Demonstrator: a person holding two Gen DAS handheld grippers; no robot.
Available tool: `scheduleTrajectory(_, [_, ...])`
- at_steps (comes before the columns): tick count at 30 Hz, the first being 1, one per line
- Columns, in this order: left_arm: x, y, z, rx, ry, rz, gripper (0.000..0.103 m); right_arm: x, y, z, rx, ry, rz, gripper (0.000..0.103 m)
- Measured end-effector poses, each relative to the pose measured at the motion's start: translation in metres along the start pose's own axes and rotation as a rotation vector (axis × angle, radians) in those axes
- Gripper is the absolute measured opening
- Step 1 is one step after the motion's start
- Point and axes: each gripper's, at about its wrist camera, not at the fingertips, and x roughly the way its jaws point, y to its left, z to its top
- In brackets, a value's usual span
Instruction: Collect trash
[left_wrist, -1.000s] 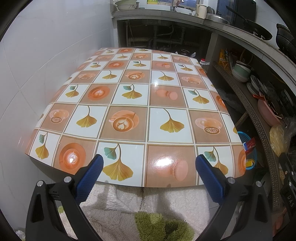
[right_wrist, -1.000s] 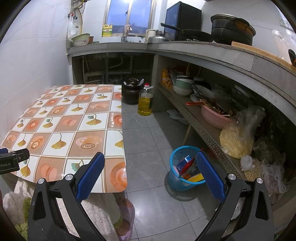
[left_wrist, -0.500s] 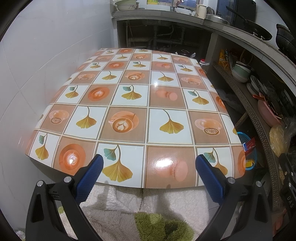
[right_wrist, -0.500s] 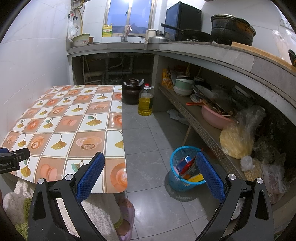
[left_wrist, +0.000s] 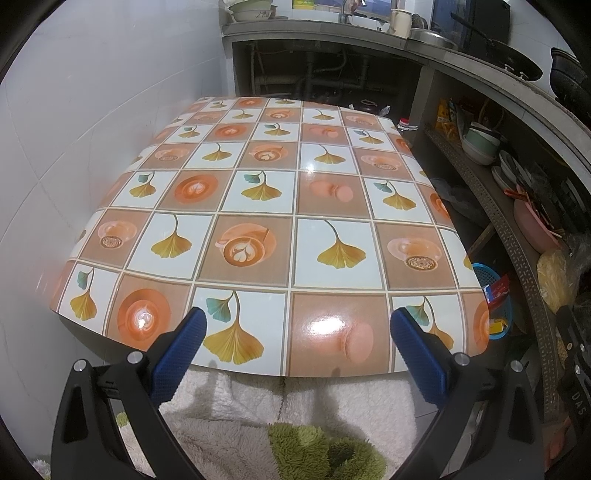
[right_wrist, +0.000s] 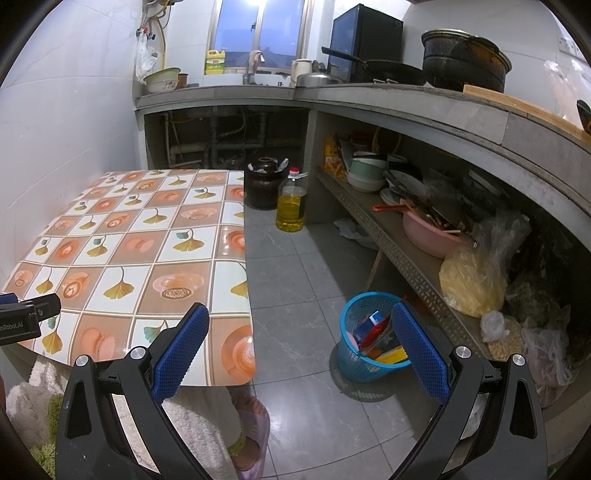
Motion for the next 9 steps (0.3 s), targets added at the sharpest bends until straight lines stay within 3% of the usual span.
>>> scheduleTrajectory(9, [-0.0011, -0.0018, 0.0019, 0.003, -0.006, -0.006, 0.098, 0.0002, -0.0007, -0.0002, 0.0, 0.0, 0.001, 0.095])
